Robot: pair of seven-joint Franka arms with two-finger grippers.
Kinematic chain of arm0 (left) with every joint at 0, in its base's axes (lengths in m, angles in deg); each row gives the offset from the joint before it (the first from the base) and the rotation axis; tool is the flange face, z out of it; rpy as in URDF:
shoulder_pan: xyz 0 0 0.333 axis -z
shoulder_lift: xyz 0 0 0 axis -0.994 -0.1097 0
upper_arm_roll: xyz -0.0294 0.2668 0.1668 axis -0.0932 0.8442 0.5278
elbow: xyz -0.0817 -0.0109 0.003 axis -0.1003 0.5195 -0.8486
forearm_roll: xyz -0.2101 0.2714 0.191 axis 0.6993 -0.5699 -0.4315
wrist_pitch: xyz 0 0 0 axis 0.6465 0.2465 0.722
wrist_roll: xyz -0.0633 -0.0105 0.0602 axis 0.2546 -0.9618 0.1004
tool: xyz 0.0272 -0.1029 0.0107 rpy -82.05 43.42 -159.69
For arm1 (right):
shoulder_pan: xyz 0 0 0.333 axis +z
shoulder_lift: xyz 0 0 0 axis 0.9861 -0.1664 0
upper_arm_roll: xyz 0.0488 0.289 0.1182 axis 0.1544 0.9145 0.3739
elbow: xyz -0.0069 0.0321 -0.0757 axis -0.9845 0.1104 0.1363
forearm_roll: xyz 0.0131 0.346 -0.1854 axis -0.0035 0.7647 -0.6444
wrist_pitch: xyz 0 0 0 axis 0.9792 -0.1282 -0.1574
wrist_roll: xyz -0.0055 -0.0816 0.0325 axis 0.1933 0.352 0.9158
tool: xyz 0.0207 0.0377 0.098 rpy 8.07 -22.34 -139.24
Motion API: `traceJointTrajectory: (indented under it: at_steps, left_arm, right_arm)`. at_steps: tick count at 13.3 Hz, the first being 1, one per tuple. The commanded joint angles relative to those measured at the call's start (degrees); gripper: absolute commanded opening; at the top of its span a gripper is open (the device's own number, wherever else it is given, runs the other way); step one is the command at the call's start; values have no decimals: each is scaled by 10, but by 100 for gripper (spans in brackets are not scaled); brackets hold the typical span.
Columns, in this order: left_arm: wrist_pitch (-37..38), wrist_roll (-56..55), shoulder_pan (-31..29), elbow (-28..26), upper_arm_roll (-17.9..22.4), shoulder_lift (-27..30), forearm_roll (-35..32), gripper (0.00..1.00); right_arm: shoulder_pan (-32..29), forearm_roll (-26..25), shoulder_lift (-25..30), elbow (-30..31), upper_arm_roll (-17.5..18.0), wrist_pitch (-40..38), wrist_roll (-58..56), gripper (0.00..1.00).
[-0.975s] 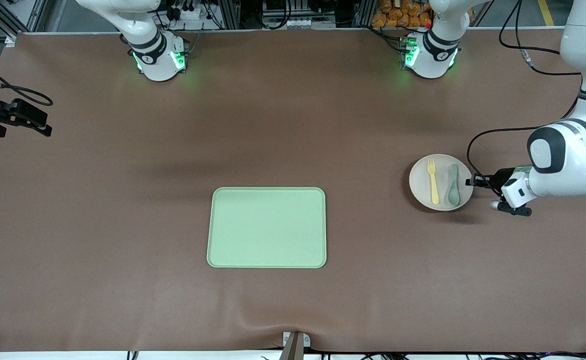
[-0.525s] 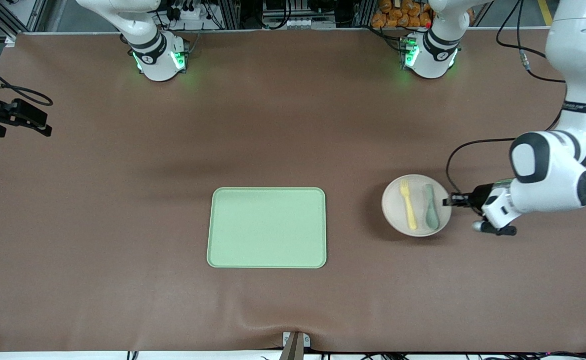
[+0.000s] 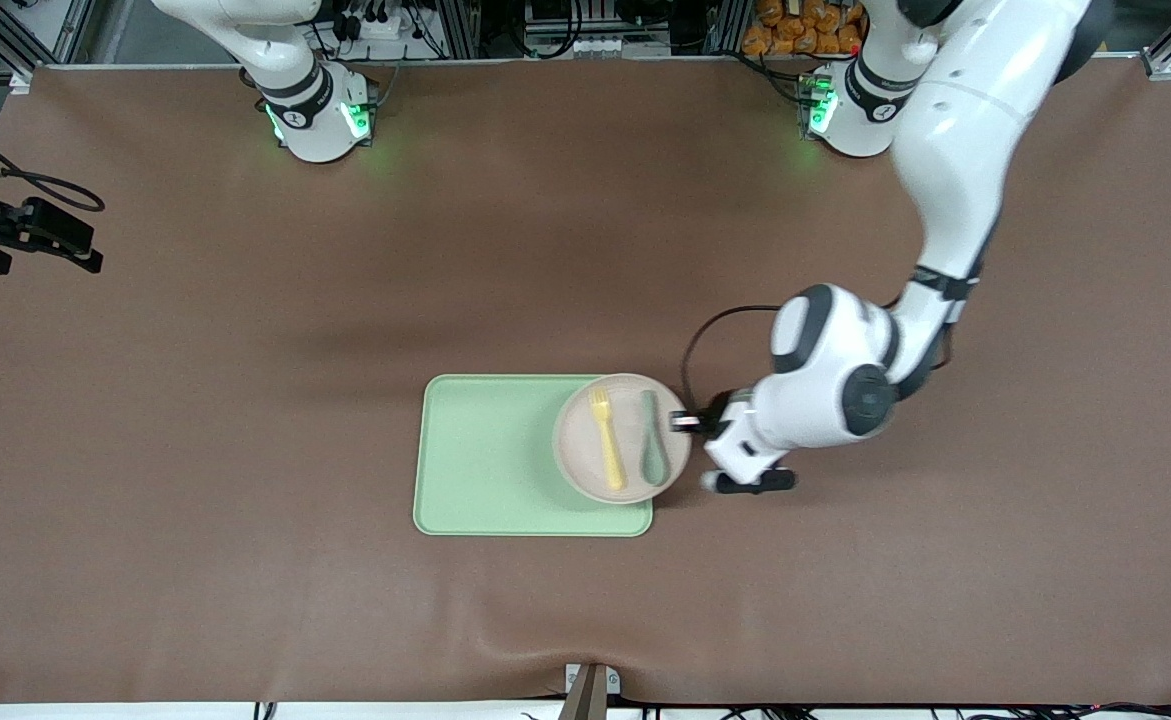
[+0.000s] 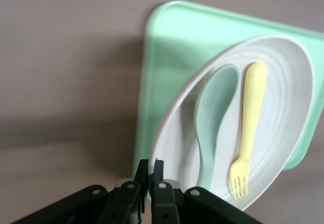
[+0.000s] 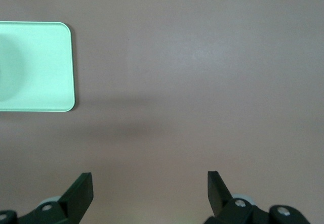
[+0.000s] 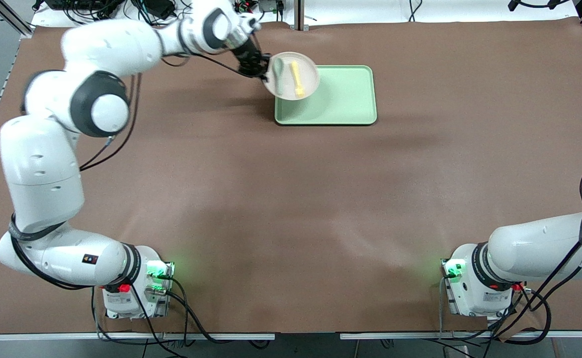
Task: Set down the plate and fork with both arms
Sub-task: 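Carry the plate onto the green tray with the left gripper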
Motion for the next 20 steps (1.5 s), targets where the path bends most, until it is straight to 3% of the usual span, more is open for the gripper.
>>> traceJointTrajectory:
  at_steps: [1,12,13,15,18,20]
  left_arm:
    - [-90,-18,40,39,13,-58,6,0]
    - [-91,-19,55,15,14,-62,-2,0]
    - [-91,-24,55,15,14,-62,2,16]
    - [-91,-54,57,15,14,-63,-3,100]
    - [-90,-56,56,14,16,-48,-14,100]
    - [-65,-55,51,16,30,-18,-56,100]
  right_arm:
    - [-14,-1,2,-1,9,-3,-9,100]
    - [-16,0,-1,-1,6,-4,-12,100]
    - [-18,0,-1,-1,6,-4,-13,100]
    - [-18,0,-2,-1,6,-4,-15,100]
    - [-18,0,-4,-3,5,-3,-15,100]
    - [-19,-1,-6,-4,5,-3,-16,100]
